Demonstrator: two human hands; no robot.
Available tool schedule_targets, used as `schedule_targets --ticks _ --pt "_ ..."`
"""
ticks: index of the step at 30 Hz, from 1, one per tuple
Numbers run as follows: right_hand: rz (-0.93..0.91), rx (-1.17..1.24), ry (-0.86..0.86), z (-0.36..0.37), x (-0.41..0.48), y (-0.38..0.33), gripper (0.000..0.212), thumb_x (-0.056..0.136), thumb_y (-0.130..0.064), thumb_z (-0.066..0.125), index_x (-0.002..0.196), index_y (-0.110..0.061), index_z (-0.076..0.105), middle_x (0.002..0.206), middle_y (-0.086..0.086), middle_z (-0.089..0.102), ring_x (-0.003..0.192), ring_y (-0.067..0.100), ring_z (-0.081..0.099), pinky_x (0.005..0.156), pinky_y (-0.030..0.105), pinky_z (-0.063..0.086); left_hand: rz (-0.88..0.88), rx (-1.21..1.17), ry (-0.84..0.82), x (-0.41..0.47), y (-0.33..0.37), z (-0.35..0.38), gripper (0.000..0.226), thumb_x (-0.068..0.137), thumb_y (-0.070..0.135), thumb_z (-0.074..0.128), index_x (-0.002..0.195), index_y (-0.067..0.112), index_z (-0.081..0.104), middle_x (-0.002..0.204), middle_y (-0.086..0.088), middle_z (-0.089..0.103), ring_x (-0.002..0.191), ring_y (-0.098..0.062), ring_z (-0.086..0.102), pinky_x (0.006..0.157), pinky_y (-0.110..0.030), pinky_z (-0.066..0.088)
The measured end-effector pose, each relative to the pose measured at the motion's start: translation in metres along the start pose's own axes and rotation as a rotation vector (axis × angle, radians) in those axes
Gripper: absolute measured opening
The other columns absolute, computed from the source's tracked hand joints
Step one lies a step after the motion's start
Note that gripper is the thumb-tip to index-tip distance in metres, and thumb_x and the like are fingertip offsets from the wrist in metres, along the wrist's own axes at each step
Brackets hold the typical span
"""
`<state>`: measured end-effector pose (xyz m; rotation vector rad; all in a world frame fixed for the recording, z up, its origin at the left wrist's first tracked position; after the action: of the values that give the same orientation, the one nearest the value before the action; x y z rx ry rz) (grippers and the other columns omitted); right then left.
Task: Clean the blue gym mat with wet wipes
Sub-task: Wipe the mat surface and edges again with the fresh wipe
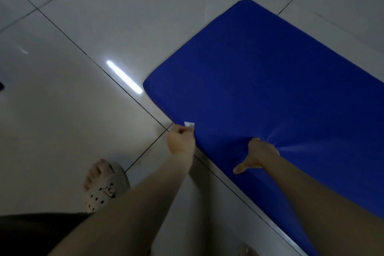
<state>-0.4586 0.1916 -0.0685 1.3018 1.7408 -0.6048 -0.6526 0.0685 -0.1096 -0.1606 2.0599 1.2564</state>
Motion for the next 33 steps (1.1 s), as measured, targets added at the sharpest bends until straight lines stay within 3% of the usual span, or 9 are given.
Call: schedule_targets --ticks 6,12,14,17,21,26,33 --pt "0.01 0.016 0.009 -0.001 -0.001 -0.001 0.148 0.05 -0.069 0.089 0.154 0.002 0.013 0.147 0.014 0.046 0.129 0.031 0.051 0.098 0.043 0.052 -0.08 0.078 -0.139 -0.068 -0.056 0.031 0.019 0.092 0.025 0.072 0.076 0.021 0.063 0.081 0.005 0.066 0.072 -0.007 0.065 0.052 -0.016 0.047" --pt "0.002 0.029 0.026 0.003 -0.001 0.003 0.148 0.049 -0.07 0.089 0.154 0.002 0.014 0.144 0.014 0.048 0.129 0.031 0.052 0.096 0.042 0.054 0.005 0.002 0.081 0.009 0.014 -0.003 0.01 0.092 0.02 0.072 0.086 0.014 0.069 0.084 -0.001 0.073 0.082 -0.016 0.072 0.067 -0.027 0.056" --pt "-0.001 0.034 0.034 0.003 -0.001 0.002 0.147 0.048 -0.071 0.089 0.153 0.001 0.016 0.144 0.014 0.048 0.128 0.03 0.052 0.094 0.04 0.054 0.075 0.04 0.105 0.025 0.026 -0.01 0.01 0.093 0.02 0.071 0.088 0.012 0.069 0.085 -0.002 0.074 0.082 -0.015 0.072 0.077 -0.033 0.06" --pt "-0.009 0.035 0.047 0.004 0.0 0.002 0.147 0.047 -0.071 0.089 0.153 0.0 0.017 0.145 0.013 0.048 0.128 0.03 0.052 0.092 0.039 0.053 0.102 0.087 0.114 0.009 0.016 -0.004 0.011 0.093 0.023 0.071 0.088 0.016 0.064 0.09 0.002 0.069 0.086 -0.015 0.067 0.077 -0.03 0.054" --pt "-0.002 0.038 0.061 0.005 0.001 0.003 0.144 0.046 -0.07 0.09 0.152 -0.001 0.02 0.144 0.013 0.048 0.128 0.031 0.052 0.091 0.04 0.052 0.038 0.08 -0.017 -0.055 -0.031 0.02 0.014 0.093 0.022 0.07 0.084 0.019 0.06 0.083 0.003 0.065 0.079 -0.011 0.063 0.065 -0.022 0.044" --pt "-0.018 0.061 0.091 0.006 0.003 0.005 0.134 0.051 -0.067 0.09 0.148 -0.002 0.026 0.14 0.013 0.05 0.124 0.031 0.054 0.09 0.039 0.052 -0.003 0.151 -0.198 -0.107 -0.067 0.034 0.016 0.089 0.014 0.07 0.077 0.016 0.061 0.075 -0.002 0.065 0.069 -0.014 0.062 0.063 -0.027 0.047" --pt "-0.04 0.06 0.087 0.009 0.006 0.007 0.148 0.046 -0.072 0.089 0.154 -0.001 0.016 0.146 0.014 0.046 0.13 0.031 0.05 0.093 0.039 0.052 0.186 0.168 0.056 -0.014 0.009 -0.006 0.017 0.093 0.019 0.07 0.081 0.022 0.06 0.093 0.0 0.067 0.086 -0.015 0.064 0.077 -0.029 0.054"
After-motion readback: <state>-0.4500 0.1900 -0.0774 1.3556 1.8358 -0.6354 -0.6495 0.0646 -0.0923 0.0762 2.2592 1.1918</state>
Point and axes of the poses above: each hand's wrist, its own x-axis towards the middle knuckle, its own z-axis out of the palm, y = z × x, the point moved 3 cm from there along x, towards the middle knuckle
